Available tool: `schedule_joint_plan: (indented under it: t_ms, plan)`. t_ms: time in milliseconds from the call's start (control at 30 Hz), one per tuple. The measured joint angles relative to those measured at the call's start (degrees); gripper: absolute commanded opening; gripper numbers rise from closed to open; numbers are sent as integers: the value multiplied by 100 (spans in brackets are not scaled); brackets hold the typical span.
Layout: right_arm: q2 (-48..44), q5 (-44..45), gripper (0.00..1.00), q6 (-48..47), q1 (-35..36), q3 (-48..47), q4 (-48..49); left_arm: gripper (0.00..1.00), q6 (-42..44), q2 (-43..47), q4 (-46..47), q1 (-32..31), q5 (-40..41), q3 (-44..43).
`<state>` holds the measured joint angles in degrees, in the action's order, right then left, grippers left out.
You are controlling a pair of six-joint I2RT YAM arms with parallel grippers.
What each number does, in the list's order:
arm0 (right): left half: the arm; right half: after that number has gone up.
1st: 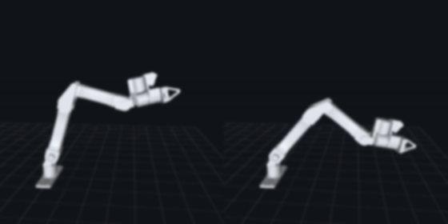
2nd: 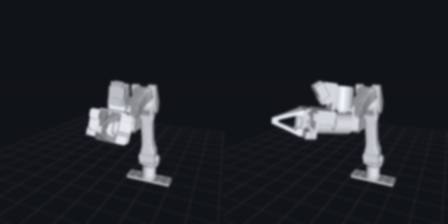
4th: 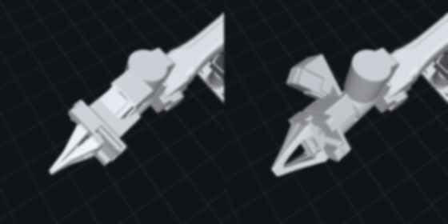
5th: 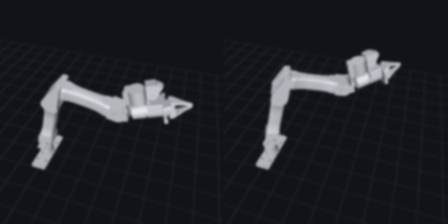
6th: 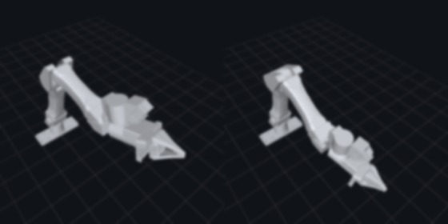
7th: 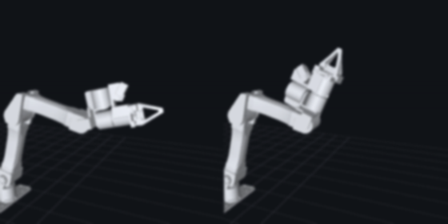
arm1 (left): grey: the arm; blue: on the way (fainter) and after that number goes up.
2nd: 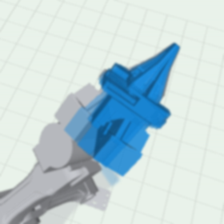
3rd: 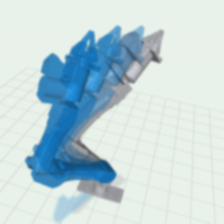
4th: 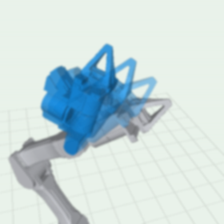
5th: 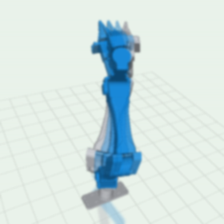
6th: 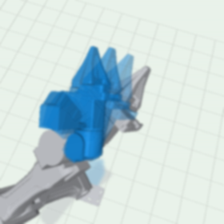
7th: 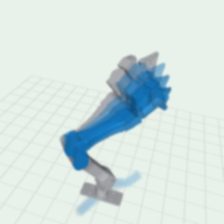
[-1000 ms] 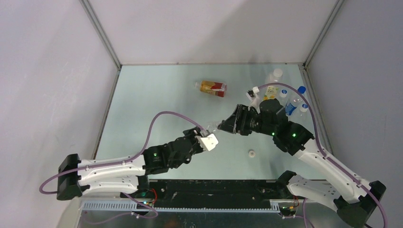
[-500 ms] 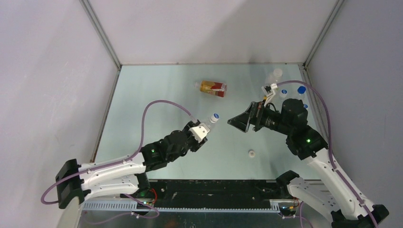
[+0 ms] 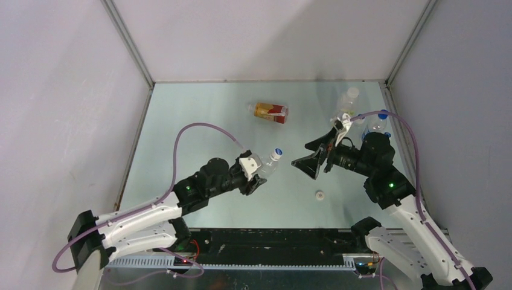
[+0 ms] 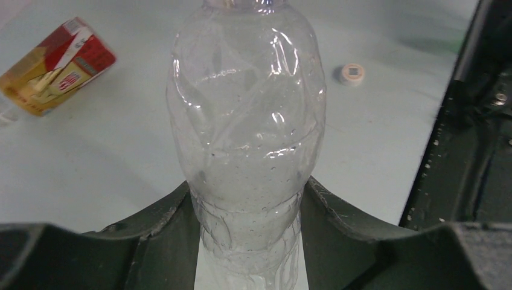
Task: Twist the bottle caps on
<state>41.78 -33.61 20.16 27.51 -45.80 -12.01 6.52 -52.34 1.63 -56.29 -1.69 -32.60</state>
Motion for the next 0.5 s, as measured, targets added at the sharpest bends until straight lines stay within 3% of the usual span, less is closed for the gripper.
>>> schedule_joint_plan:
  t_ms: [500]
  plan:
    - [365,-1941,85,-1733,-149,-291,-125,20,46,-24,-46,186,-1823,-527]
